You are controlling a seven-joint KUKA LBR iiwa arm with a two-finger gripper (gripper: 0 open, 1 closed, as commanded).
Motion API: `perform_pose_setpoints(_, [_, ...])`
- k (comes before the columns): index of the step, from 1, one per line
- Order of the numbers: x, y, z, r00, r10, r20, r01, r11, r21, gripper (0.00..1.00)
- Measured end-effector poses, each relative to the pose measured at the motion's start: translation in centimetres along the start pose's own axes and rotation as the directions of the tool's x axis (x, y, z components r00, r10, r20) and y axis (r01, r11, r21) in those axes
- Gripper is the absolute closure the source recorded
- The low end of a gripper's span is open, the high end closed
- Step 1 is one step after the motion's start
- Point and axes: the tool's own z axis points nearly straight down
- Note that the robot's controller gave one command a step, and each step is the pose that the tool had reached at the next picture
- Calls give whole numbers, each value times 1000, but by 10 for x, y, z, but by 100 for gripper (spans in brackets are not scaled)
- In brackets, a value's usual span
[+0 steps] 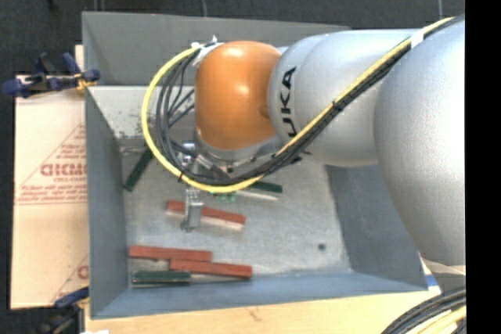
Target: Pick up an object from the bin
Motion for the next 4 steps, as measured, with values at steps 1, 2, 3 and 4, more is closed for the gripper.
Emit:
perform_pose_setpoints(1, [-2,-1,-4,1000,4,8,-4,1000,-2,0])
perform_pose_setpoints(2, [9,-24,36,1000,-21,16,21,1000,-3,0])
perform_pose_setpoints(3, [-83,-20,94,998,56,9,-56,998,-2,100])
perform_pose_setpoints(4, [-84,-20,94,998,57,9,-57,998,-2,0])
